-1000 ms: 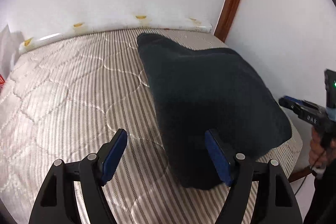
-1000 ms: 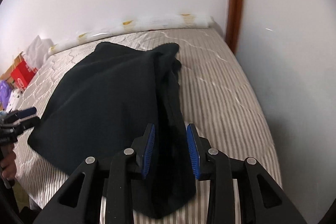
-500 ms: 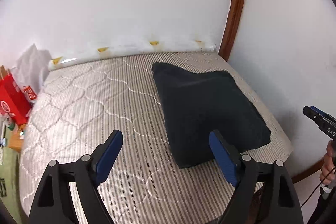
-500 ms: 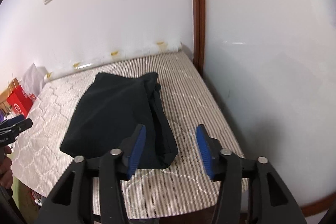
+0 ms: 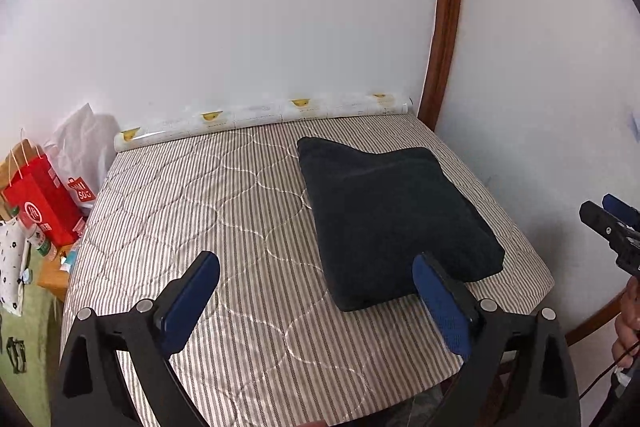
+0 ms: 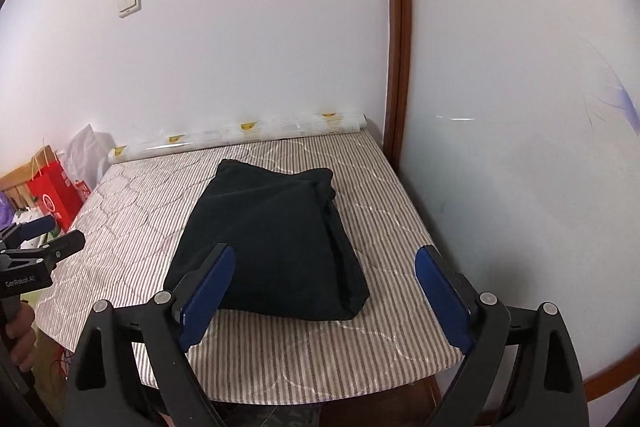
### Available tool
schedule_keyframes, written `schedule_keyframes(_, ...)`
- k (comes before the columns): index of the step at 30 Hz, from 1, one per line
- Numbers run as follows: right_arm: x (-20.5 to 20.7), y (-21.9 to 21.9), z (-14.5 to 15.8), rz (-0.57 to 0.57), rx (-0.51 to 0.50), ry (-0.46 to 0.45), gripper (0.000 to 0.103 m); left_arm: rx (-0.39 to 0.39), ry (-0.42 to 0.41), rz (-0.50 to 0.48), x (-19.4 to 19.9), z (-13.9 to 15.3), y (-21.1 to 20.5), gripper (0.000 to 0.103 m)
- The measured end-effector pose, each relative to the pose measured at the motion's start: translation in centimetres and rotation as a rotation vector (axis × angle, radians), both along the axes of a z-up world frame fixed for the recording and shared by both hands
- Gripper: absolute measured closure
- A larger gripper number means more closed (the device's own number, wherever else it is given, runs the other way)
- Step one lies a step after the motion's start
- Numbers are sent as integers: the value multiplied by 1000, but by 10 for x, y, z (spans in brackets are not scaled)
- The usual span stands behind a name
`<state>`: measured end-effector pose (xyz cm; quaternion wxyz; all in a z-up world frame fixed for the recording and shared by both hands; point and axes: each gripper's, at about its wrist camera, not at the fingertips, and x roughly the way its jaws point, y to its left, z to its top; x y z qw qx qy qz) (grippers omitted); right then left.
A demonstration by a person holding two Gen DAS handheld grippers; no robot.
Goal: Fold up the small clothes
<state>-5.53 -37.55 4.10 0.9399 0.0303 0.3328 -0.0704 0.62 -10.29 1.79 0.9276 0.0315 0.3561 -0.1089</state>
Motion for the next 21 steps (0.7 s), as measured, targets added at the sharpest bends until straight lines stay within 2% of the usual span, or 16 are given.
schedule_keyframes(21, -1, -11, -14, -22, 29, 28, 12, -1, -9, 6, -5, -2, -6, 5)
